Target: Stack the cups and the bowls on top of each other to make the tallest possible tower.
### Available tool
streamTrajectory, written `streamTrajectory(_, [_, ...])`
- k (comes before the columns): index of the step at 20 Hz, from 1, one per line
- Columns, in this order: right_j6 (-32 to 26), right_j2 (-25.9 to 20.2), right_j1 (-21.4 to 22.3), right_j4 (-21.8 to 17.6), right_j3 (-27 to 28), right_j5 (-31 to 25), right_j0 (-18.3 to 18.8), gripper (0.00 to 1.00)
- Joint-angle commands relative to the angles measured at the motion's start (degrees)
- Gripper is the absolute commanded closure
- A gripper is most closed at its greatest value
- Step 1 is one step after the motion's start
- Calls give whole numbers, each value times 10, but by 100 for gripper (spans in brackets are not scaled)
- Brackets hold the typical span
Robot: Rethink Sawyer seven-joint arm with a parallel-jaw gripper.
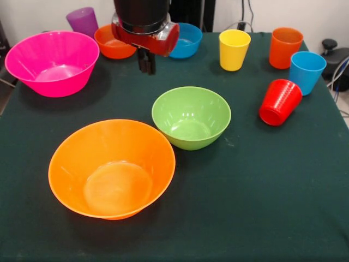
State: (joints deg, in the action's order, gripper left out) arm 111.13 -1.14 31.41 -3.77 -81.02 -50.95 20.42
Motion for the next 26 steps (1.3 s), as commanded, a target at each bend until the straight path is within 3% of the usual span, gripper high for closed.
streamTrajectory(1, [-99, -65, -18, -55, -31, 37, 16, 100])
streamTrajectory(6, [-110, -74, 8, -76, -67, 67, 33, 100])
streamTrajectory(18, [-60, -87, 44, -99, -169, 160, 62, 100])
streamTrajectory(23, [-39, -85, 39, -111, -189, 198, 62, 100])
streamTrajectory(26, [-43, -88, 24, -112, -168, 189, 59, 100])
